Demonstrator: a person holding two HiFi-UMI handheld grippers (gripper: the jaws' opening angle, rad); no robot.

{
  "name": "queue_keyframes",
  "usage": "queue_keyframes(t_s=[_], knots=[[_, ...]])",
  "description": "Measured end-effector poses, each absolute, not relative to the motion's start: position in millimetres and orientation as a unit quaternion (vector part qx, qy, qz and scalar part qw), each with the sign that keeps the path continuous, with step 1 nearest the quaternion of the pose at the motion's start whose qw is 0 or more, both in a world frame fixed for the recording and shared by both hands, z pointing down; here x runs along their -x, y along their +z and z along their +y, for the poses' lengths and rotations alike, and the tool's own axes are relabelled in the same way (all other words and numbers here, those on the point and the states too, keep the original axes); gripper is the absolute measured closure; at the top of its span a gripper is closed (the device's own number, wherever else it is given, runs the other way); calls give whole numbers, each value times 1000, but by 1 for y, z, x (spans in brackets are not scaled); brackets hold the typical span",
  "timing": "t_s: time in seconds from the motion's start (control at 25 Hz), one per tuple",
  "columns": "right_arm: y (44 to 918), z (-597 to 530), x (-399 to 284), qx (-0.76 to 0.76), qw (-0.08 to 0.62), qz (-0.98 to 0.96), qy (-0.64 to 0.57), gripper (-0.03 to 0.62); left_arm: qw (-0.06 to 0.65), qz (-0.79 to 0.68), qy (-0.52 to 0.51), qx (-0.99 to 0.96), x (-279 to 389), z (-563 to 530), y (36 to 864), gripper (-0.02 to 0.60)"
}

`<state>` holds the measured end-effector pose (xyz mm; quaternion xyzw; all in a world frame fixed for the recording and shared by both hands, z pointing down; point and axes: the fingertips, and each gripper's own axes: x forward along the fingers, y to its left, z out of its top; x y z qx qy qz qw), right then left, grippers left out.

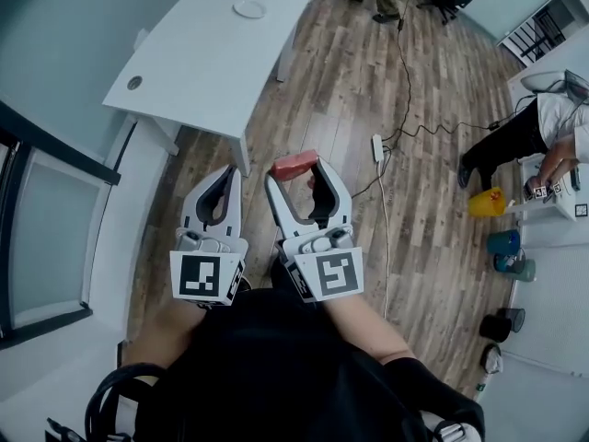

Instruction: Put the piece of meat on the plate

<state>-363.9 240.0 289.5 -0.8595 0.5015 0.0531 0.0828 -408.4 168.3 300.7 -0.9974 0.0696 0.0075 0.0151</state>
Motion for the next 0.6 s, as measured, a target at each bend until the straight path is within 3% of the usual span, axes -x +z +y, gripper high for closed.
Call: queue_keyframes(t_s=[0.24, 0.6], knots=[[286, 234, 287, 854, 77, 512, 51, 312, 18, 78, 7, 997, 332, 167, 297, 581], [278, 228, 223, 840, 86, 533, 46, 312, 18, 99, -1, 995, 268, 168, 297, 582]])
